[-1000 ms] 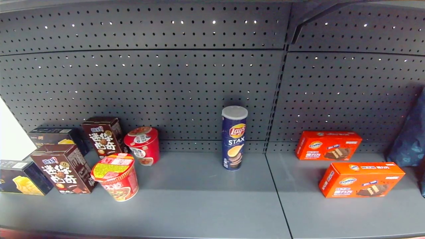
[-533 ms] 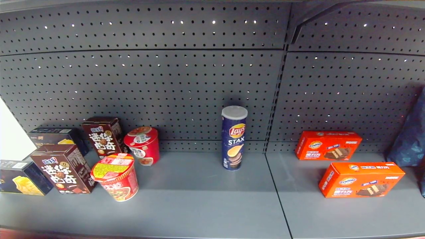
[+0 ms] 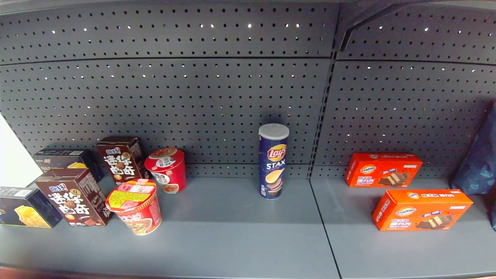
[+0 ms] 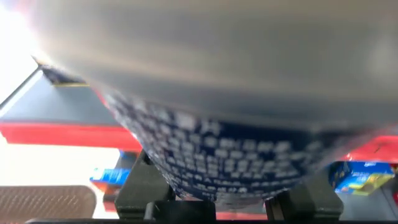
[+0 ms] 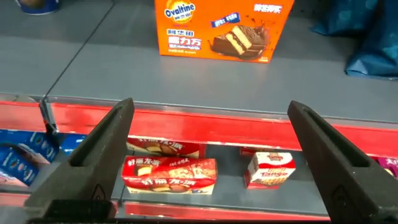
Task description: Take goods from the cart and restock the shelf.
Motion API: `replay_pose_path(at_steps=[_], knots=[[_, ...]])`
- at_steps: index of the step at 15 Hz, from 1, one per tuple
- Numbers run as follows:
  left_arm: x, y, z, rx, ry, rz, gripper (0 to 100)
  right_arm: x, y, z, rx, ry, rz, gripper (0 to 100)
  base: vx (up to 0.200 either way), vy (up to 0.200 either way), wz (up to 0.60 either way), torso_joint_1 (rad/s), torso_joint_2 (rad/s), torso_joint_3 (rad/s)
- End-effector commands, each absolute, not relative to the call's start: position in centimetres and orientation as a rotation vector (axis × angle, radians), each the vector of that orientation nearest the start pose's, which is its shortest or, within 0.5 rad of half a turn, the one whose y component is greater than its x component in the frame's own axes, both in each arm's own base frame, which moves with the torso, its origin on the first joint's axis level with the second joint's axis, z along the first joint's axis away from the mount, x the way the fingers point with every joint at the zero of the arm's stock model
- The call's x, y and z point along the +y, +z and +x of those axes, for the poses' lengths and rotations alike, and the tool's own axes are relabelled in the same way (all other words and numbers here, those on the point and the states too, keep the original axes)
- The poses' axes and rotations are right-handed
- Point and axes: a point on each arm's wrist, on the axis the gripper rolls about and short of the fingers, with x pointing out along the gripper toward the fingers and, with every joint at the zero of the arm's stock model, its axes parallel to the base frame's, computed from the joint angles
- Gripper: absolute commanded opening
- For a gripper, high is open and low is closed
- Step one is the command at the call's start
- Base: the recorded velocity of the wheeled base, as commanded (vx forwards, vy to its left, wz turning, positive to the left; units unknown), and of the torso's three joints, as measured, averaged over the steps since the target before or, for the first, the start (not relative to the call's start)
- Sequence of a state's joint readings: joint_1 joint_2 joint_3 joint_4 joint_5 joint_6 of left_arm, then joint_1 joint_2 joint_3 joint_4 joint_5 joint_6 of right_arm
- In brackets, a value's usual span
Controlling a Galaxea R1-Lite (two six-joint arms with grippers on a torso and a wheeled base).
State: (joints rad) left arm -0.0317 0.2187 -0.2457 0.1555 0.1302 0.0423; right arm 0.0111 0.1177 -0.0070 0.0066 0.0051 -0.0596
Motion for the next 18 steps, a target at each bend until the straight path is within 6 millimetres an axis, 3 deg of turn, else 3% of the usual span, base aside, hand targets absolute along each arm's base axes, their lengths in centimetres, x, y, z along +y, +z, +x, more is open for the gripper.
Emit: replay_pose_path(at_steps=[1,2,3,4,6,7,9,11,13,18], knots=[[0.4,14.5,-2.5,0.126,0.104,0.055,0,0.0,13.8,0.4,0.128,-0.028,0.212,100,0.000,0.000,0.00,0.000,0.00,0.000],[0.4,14.2,-2.5,0.146,0.099,0.057,0,0.0,19.2,1.9,0.062,0.004,0.171,100,0.000,0.000,0.00,0.000,0.00,0.000],[0.4,13.7,-2.4,0.169,0.094,0.058,0,0.3,19.8,3.4,0.101,0.103,-0.044,100,0.000,0.000,0.00,0.000,0.00,0.000],[0.4,13.2,-2.2,0.184,0.090,0.066,0,0.6,19.0,3.7,0.115,0.219,-0.146,100,0.000,0.000,0.00,0.000,0.00,0.000],[0.4,12.4,-2.0,0.213,0.076,0.077,0,1.5,19.1,5.0,0.140,0.438,-0.080,100,0.000,0.000,0.00,0.000,0.00,0.000],[0.4,12.4,-2.0,0.212,0.048,0.078,0,2.4,20.6,6.5,0.152,0.611,-0.051,100,0.000,0.000,0.00,0.000,0.00,0.000],[0.5,12.5,-2.0,0.206,0.022,0.077,0,4.1,22.8,10.2,0.179,0.778,-0.041,100,0.000,0.000,0.00,0.000,0.00,0.000],[0.5,13.1,-2.0,0.191,0.020,0.075,0,5.5,23.0,14.6,0.187,0.796,-0.043,100,0.000,0.000,0.00,0.000,0.00,0.000],[0.5,13.7,-2.2,0.168,0.016,0.069,0,6.4,22.1,21.3,0.094,0.831,-0.043,100,0.000,0.000,0.00,0.000,0.00,0.000],[0.6,14.0,-2.0,0.168,-0.015,0.072,0,8.5,20.3,27.0,0.098,0.992,-0.035,100,0.000,0.000,0.00,0.000,0.00,0.000]])
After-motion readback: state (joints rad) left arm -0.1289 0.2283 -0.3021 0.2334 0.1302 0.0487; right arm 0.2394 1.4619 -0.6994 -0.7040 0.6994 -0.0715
